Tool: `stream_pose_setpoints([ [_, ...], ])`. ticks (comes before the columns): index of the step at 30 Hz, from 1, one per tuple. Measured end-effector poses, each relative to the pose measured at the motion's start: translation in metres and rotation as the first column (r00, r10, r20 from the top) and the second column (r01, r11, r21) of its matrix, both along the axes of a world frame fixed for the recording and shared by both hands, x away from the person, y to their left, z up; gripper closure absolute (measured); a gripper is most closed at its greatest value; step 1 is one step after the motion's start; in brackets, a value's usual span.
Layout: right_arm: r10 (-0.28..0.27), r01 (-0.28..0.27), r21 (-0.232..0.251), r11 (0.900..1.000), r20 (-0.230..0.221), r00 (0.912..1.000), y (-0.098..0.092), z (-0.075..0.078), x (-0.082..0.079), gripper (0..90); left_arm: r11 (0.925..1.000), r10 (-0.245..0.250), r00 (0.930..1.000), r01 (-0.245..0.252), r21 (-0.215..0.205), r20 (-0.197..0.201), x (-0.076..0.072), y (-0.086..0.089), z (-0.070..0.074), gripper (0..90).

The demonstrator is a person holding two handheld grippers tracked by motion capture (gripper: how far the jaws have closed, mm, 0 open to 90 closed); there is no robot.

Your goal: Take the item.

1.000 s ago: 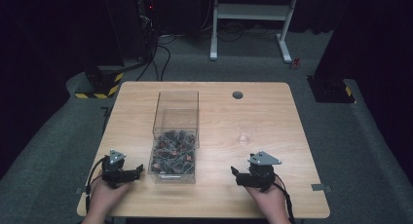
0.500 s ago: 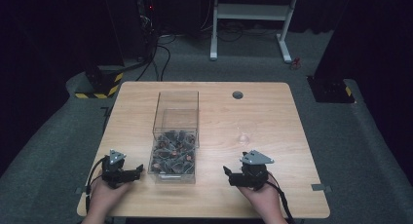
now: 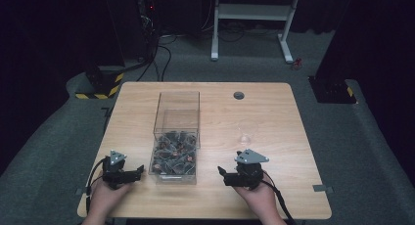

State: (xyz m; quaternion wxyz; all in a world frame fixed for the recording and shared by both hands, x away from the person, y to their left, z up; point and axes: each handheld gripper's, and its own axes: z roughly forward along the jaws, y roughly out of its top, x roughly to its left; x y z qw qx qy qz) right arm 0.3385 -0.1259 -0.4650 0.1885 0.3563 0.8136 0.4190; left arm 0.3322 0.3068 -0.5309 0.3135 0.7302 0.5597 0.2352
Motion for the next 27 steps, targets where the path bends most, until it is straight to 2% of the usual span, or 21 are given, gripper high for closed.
stream_pose_setpoints([
  [27,0.059,-0.059,0.027,0.998,0.008,0.9982,0.027,0.013,0.004,14.3,1.0000,0.000,1.0000,0.000,0.000,0.000,0.000,0.000,0.000,6.5],
])
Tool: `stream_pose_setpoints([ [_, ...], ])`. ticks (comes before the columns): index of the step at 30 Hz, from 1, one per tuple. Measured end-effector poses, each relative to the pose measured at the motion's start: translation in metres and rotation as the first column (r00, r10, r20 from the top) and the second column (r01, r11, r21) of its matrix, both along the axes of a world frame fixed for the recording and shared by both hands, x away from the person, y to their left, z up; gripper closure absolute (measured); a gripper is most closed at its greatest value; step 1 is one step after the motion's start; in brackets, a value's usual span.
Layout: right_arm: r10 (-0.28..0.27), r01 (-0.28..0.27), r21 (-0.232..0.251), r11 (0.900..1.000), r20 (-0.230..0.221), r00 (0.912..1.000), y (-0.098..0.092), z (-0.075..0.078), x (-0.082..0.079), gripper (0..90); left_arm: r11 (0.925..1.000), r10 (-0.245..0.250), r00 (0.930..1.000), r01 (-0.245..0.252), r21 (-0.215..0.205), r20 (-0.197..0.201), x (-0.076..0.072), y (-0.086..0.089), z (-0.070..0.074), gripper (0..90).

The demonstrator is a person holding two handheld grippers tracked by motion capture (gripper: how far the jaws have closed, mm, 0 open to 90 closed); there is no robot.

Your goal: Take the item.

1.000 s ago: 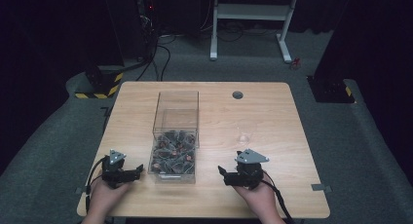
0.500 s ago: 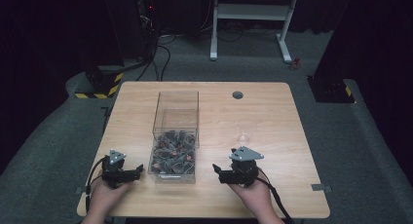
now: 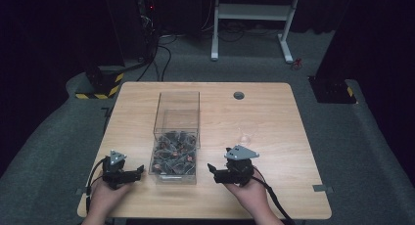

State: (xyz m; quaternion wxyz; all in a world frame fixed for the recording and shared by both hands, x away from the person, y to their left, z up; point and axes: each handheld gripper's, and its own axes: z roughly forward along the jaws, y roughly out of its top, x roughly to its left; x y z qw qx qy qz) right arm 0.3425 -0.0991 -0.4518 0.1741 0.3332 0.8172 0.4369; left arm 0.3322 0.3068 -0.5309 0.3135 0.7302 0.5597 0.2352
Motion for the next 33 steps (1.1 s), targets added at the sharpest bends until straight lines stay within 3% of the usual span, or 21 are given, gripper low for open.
stream_pose_setpoints([
  [15,0.033,-0.033,0.030,0.999,-0.011,0.9994,0.017,0.005,0.000,15.6,1.0000,0.000,1.0000,0.000,0.000,0.000,0.000,0.000,0.000,6.4],
  [33,0.096,-0.096,0.034,0.995,0.008,0.9954,0.042,0.012,-0.003,16.8,1.0000,0.000,1.0000,0.000,0.000,0.000,0.000,0.000,0.000,6.4],
])
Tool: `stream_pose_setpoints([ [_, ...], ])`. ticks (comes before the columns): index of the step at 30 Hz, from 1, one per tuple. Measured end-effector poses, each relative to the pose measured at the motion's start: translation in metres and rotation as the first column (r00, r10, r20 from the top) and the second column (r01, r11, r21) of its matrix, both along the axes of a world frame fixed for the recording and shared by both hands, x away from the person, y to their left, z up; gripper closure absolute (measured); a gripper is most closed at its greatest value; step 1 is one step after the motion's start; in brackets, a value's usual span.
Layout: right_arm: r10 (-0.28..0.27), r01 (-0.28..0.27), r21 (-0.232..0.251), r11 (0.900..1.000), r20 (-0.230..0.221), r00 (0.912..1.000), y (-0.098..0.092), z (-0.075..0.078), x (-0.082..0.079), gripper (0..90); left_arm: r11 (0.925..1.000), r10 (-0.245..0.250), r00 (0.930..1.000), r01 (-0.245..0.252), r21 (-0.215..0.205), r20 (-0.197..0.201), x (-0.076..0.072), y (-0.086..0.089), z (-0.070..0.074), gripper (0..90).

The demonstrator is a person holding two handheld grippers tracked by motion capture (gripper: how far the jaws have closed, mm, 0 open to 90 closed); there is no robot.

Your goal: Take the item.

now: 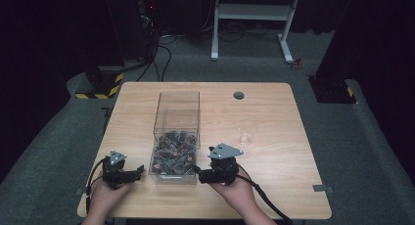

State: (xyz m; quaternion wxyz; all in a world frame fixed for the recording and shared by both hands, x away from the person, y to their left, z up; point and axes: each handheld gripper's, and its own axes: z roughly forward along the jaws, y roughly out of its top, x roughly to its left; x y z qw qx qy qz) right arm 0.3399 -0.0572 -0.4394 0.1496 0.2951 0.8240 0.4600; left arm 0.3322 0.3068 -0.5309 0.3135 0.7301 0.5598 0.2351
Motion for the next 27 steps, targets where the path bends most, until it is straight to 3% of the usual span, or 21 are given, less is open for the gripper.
stream_pose_setpoints([
  [27,0.091,-0.091,0.006,0.996,0.001,0.9959,0.036,0.007,-0.006,23.8,1.0000,0.000,1.0000,0.000,0.000,0.000,0.000,0.000,0.000,6.4],
])
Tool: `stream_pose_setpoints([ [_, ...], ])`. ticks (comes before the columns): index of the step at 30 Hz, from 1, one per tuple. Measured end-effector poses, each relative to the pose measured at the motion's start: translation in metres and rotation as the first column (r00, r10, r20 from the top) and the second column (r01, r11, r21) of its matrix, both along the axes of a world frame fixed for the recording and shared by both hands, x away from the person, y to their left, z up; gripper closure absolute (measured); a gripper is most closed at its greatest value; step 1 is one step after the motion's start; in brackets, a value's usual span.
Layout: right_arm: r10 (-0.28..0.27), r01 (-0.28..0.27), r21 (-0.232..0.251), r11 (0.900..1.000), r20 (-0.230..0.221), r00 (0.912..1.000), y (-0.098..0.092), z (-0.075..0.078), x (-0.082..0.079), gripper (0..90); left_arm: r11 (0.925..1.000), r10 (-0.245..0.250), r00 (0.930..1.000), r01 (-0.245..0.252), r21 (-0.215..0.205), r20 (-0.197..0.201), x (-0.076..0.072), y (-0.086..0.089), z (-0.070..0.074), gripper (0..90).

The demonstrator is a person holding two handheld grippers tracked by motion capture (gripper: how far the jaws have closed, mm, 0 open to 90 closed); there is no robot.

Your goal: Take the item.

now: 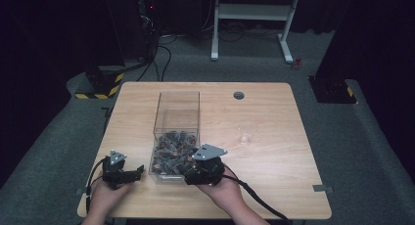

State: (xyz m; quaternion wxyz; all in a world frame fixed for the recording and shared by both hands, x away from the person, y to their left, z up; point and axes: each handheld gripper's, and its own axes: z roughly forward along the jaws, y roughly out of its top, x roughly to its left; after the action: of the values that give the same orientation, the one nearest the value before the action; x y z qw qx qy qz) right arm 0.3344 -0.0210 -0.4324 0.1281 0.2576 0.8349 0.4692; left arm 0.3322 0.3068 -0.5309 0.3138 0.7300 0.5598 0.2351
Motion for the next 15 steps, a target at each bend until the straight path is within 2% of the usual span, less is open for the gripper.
stream_pose_setpoints([
  [7,0.020,-0.020,-0.005,1.000,0.000,0.9998,0.008,-0.002,-0.001,27.2,1.0000,0.000,1.0000,0.000,0.000,0.000,0.000,0.000,0.000,6.4],
  [15,0.039,-0.039,-0.006,0.999,-0.031,0.9988,0.013,-0.005,-0.004,42.3,1.0000,0.000,1.0000,0.000,0.000,0.000,0.000,0.000,0.000,6.5],
])
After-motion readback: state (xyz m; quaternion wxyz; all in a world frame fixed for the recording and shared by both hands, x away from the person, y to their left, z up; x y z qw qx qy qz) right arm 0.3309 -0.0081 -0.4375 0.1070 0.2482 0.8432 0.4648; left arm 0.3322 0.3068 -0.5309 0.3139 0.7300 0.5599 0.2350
